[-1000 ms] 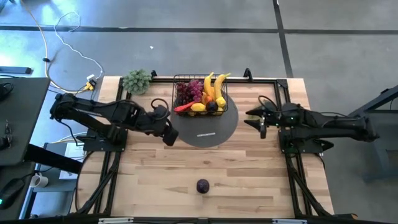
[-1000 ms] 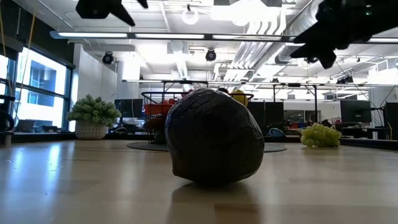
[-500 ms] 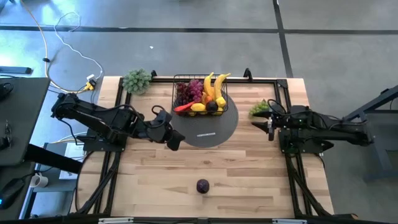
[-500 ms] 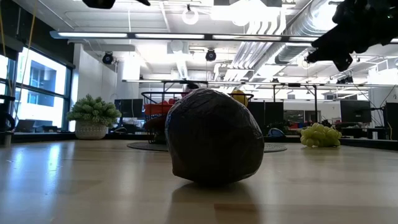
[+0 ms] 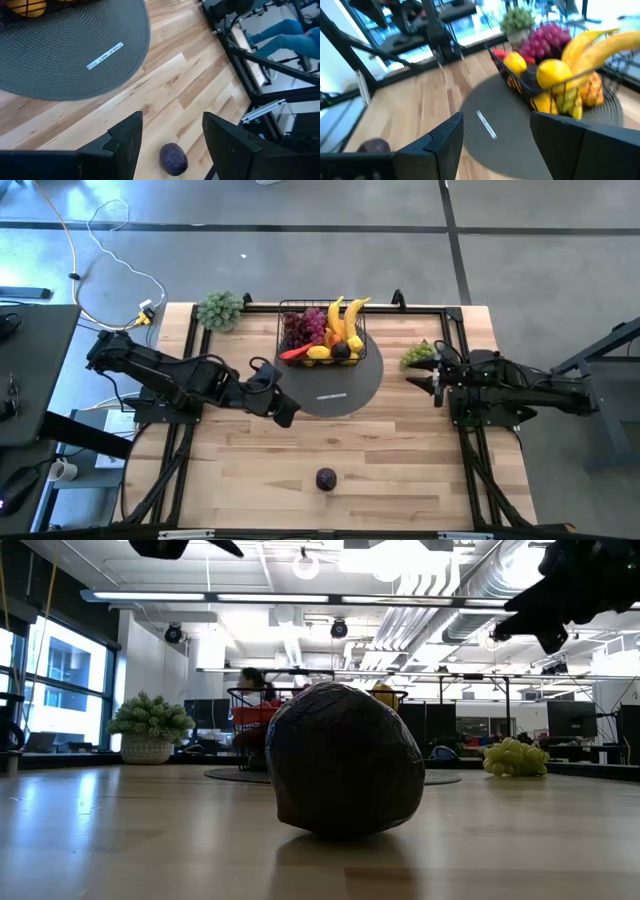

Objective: Build produce basket
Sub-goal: Put the purple plum into the black wire basket

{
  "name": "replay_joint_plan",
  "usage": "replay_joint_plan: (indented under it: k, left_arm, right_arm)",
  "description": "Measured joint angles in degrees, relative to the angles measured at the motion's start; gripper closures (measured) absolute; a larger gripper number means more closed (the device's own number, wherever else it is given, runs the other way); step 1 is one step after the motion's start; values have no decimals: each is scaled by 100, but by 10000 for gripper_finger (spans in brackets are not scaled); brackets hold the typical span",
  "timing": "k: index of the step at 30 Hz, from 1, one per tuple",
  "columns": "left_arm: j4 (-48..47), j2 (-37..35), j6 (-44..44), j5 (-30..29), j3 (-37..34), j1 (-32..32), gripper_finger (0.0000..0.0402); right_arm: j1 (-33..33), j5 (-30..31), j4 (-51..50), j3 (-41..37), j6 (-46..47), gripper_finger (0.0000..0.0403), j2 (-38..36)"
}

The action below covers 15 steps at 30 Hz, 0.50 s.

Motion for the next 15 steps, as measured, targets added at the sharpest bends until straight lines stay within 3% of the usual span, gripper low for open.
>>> replay_joint_plan:
  k: [8,15]
  left_arm:
    - [11,-16,0,5,2,0,204]
    - [9,-16,0,7,2,0,204]
  right_arm:
    - [0,-237,1738,-1031,44,194,-229]
    - [0,-300,1943,-1461,229,194,-269]
